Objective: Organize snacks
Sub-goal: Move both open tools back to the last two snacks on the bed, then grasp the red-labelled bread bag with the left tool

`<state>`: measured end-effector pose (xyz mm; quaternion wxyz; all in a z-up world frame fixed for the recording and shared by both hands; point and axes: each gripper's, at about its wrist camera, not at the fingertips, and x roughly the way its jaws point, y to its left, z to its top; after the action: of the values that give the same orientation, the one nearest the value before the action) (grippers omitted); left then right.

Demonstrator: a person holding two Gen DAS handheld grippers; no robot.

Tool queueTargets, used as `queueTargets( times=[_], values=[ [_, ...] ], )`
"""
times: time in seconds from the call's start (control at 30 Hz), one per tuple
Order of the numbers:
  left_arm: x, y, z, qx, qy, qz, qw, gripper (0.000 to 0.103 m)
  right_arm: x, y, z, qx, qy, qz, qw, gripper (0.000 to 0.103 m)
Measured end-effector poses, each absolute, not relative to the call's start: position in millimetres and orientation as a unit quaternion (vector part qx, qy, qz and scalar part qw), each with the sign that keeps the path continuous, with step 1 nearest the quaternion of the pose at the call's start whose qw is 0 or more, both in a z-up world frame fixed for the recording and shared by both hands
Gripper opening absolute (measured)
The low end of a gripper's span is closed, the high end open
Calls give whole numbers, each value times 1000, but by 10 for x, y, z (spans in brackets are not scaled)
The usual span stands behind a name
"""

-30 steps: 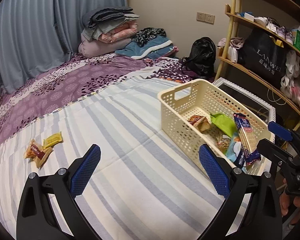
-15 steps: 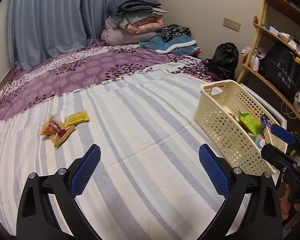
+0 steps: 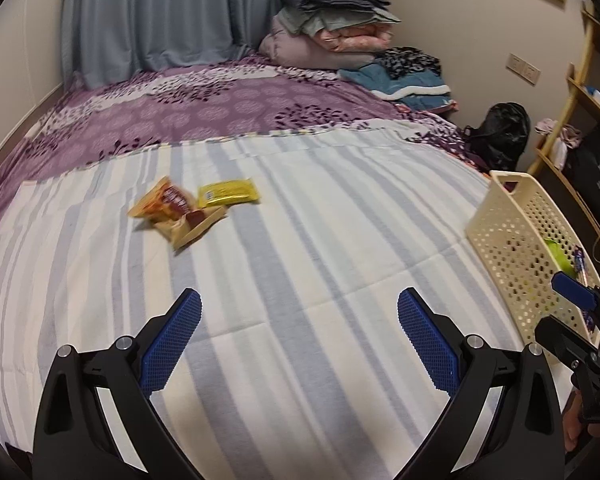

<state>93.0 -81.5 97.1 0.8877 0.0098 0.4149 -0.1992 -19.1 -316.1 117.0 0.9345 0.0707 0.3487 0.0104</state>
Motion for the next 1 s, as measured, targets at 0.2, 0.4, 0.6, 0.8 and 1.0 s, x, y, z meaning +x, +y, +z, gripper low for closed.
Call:
queueTargets(
  times=[0.2, 0.4, 0.6, 0.8, 1.0],
  values=[
    [1162, -478, 827, -15, 427, -162, 890, 100, 29, -2940, 997, 61, 368, 34, 927, 94],
    [1544, -197, 674, -45, 442, -125, 887, 100, 209, -2842, 840, 62, 386, 45, 919, 94],
    [1974, -60, 523, -69, 455, -95, 883, 100, 361, -2841, 695, 65, 401, 49, 913, 94],
    [2404, -91, 407, -86, 459, -70, 881, 100, 499, -2862, 605, 75, 406, 49, 910, 94],
    [2834, -83, 215, -118, 468, -31, 875, 100, 589, -2878, 528, 81, 411, 51, 907, 94]
  ],
)
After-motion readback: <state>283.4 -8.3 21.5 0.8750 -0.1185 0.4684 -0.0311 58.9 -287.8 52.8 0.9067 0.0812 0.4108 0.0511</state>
